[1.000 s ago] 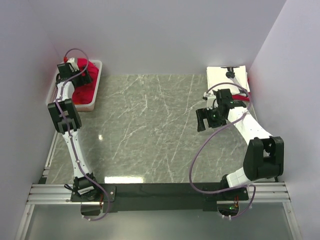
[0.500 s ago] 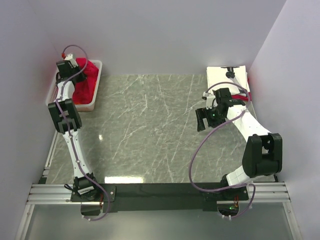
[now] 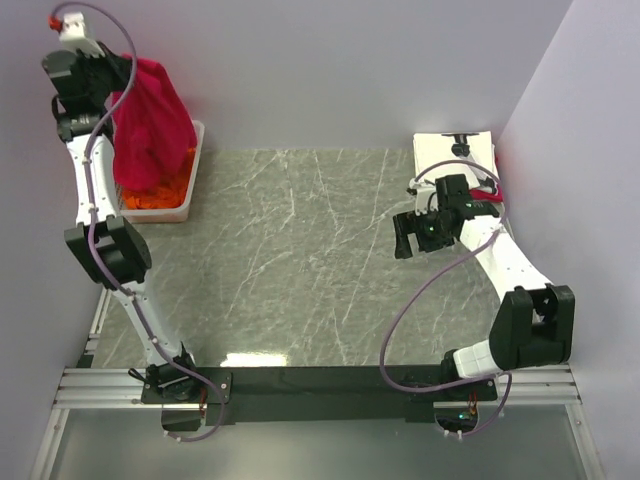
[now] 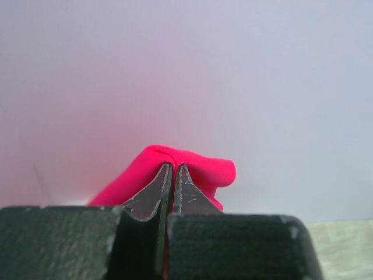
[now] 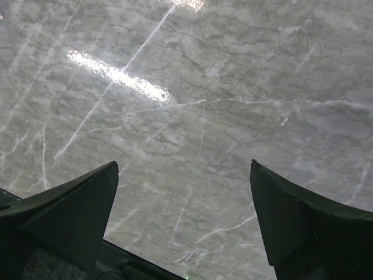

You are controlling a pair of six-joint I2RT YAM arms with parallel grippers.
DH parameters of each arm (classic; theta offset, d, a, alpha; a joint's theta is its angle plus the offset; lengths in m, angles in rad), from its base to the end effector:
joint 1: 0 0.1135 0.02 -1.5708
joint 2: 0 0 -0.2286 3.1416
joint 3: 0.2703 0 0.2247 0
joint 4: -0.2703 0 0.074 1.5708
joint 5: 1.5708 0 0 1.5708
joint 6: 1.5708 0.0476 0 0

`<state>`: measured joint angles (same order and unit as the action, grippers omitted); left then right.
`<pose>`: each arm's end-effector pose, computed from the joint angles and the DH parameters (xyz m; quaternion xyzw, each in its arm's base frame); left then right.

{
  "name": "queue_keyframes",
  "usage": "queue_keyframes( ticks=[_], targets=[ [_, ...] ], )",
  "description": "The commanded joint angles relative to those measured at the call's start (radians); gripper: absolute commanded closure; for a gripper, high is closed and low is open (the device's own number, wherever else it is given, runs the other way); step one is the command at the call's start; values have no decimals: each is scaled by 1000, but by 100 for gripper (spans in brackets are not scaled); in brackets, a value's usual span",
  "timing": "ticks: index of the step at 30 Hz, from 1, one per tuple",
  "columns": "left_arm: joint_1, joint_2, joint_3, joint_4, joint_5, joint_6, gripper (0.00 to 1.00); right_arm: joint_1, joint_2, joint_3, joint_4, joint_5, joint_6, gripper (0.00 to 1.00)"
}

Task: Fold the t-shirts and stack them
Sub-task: Grab the tshirt from the pile, then move the tshirt to the center of the board

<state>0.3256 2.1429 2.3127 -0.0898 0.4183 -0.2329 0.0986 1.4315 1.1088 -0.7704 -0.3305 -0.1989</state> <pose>0.4460 0.1302 0.4108 -0.0362 0.6798 -0.1074 0.7246 0.2646 0.0417 0.2224 -0.1805 0.9420 0.1479 0.2411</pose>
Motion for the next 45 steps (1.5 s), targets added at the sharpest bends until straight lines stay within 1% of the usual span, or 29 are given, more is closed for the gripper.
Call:
queue_keyframes(
  ticks=[1, 4, 10, 14, 16, 18, 19, 21, 22, 23, 24, 25, 26, 27, 28, 29, 31, 32, 33, 34, 35, 36, 38, 39, 40, 41, 42, 43, 45],
  targets=[
    [-16, -130, 57, 82, 103, -89, 99, 1, -66, 2, 22, -5, 0, 0],
    [-45, -202, 62, 82, 146, -127, 99, 3, -82, 2, 26, 2, 3, 0],
    [-155, -325, 73, 111, 204, -213, 99, -4, -103, 8, 39, 25, 15, 0],
    [-250, -383, 15, 111, 252, -301, 99, -29, -105, 17, 43, 51, 24, 0],
    [-275, -415, -71, 124, 283, -409, 99, -45, -106, 20, 42, 42, 29, 0],
    [-309, -422, -122, 117, 341, -492, 99, -63, -108, 23, 42, 36, 30, 0],
    [-318, -432, -191, 119, 368, -561, 99, -68, -109, 25, 40, 36, 30, 0],
    [-359, -451, -289, 137, 430, -597, 99, -79, -108, 33, 37, 39, 27, 0],
    [-368, -477, -406, 148, 439, -585, 99, -83, -108, 36, 33, 39, 26, 0],
    [-381, -486, -462, 148, 436, -560, 92, -86, -108, 40, 30, 39, 24, 0],
    [-381, -492, -507, 93, 427, -527, 79, -91, -111, 43, 26, 36, 20, 0],
    [-376, -480, -548, 38, 413, -429, 49, -91, -108, 45, 19, 30, 16, 0],
    [-353, -460, -546, -37, 395, -366, 41, -91, -106, 46, 17, 27, 12, 0],
    [-335, -410, -511, -185, 332, -273, 37, -92, -105, 45, 17, 19, 1, 0],
    [-268, -384, -498, -229, 326, -249, 33, -91, -103, 42, 13, 2, -5, 0],
    [-234, -361, -493, -250, 333, -231, 29, -91, -100, 37, 10, -8, -16, 0],
    [-157, -334, -507, -290, 341, -182, 26, -88, -82, 33, 11, -21, -17, 0],
    [-146, -334, -518, -307, 361, -148, 19, -86, -72, 33, 13, -47, -22, 0],
    [-143, -337, -541, -344, 375, -105, 19, -82, -47, 36, 10, -57, -22, 0],
    [-151, -368, -568, -381, 391, -17, 20, -67, -31, 42, 17, -70, -17, 1],
    [-160, -392, -608, -389, 407, 27, 21, -60, -16, 46, 23, -88, -11, 3],
    [-169, -456, -710, -390, 425, 108, 24, -50, 19, 52, 25, -100, -11, 7],
    [-221, -527, -827, -406, 436, 208, 25, -4, 55, 77, 28, -116, -13, 12],
    [-244, -596, -937, -419, 424, 325, 27, 15, 88, 83, 43, -113, -14, 16],
    [-305, -629, -990, -439, 393, 387, 27, 32, 105, 94, 49, -108, -14, 18],
    [-341, -659, -1041, -483, 375, 452, 28, 65, 121, 103, 51, -102, -17, 20],
    [-377, -723, -1141, -496, 346, 549, 29, 81, 160, 114, 49, -102, -23, 23],
    [-435, -756, -1192, -501, 318, 588, 28, 95, 177, 129, 48, -99, -30, 25],
    [-485, -842, -1326, -482, 278, 642, 28, 141, 229, 140, 43, -87, -40, 30]
  ],
)
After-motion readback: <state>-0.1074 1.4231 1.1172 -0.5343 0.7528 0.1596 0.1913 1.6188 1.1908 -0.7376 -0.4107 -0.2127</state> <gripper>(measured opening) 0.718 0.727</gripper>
